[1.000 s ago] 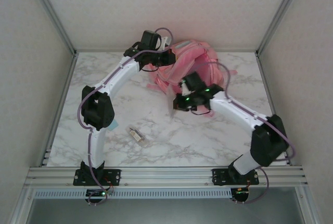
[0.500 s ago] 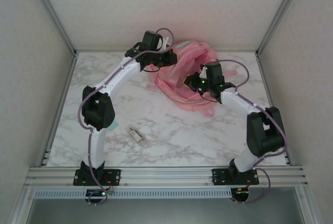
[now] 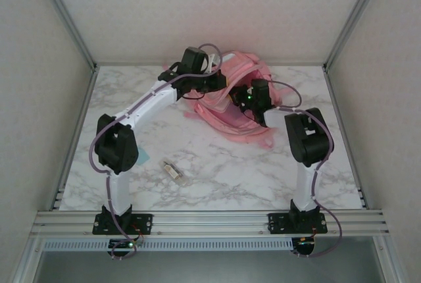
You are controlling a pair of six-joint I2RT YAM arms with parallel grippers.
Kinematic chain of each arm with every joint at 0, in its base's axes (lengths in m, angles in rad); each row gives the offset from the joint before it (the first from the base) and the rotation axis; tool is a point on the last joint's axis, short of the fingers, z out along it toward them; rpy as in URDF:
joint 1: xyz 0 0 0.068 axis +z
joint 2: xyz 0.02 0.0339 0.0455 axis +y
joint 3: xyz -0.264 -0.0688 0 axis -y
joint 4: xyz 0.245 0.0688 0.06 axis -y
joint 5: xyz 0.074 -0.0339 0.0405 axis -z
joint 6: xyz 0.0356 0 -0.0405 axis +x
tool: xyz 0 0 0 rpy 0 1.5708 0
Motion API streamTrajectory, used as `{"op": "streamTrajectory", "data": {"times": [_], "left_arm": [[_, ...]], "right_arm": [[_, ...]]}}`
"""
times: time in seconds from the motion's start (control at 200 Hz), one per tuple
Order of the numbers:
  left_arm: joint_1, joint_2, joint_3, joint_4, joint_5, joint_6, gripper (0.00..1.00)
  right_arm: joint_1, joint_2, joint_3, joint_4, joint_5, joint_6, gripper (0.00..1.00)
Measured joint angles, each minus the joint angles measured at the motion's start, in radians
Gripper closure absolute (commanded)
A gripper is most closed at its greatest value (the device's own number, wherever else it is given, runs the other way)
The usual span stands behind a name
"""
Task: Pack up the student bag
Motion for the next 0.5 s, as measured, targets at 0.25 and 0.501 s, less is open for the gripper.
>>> {"op": "streamTrajectory", "data": {"times": [0.25, 0.501], "left_arm": [[-0.011, -0.032, -0.023, 0.026, -0.043, -0.043, 1.0], [-0.015, -0.032, -0.044, 0.055, -0.071, -0.078, 1.0]], "right_arm": [[0.001, -0.027, -0.016, 0.022, 0.019, 0.059, 0.42], [0.0, -0.296, -0.077, -0.365, 0.098, -0.124, 0.26]]}}
